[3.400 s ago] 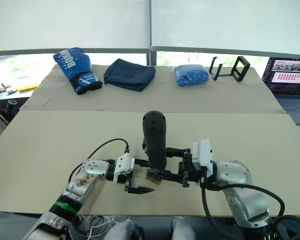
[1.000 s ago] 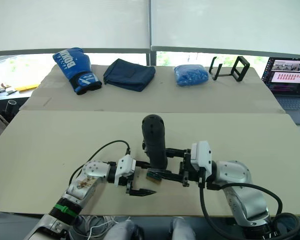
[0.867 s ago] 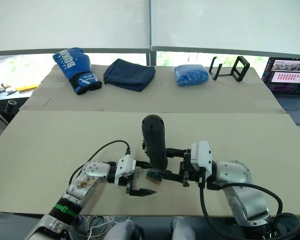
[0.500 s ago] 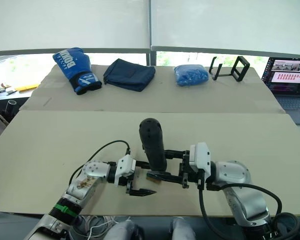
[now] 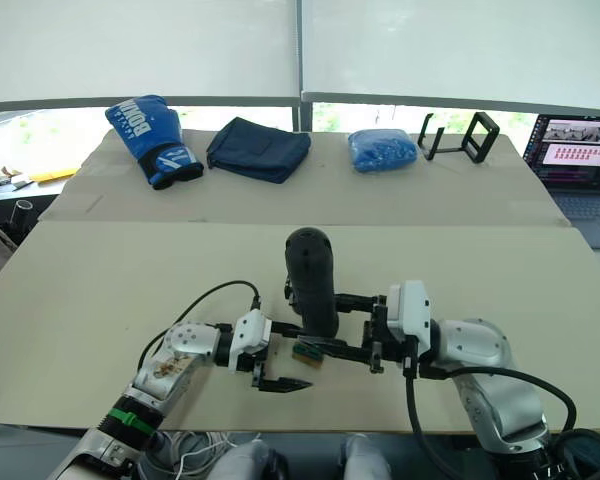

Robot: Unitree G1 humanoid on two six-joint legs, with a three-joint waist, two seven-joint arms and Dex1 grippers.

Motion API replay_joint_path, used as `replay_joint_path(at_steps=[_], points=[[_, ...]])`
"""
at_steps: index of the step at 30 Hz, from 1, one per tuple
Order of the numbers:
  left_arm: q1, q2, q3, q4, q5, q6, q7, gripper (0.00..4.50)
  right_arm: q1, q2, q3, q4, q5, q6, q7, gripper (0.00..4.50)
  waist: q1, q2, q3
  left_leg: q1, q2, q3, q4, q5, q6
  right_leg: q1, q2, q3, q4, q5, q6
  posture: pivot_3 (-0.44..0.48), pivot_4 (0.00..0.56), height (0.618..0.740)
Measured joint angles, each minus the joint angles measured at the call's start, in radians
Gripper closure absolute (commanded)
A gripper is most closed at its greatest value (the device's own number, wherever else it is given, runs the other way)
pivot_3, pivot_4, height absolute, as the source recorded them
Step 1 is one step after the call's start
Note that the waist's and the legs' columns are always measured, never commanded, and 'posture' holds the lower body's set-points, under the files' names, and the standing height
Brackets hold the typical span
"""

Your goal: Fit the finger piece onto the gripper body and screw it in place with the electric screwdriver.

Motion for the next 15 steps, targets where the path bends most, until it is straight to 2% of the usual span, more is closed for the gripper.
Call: replay_joint_path(at_steps=[15], points=[[0.0,-0.001,0.0,0.001,-0.002,0.0,0.0,0.0,-0.024,0.018,0.028,0.0,-0.003,0.004,-0.03,2.57,0.0,0.0,0.0,0.0,0.0,0.0,0.0,0.0,0.0,0.0,0.0,0.0,0.0,0.0,0.0,0.0,0.15,0.74]])
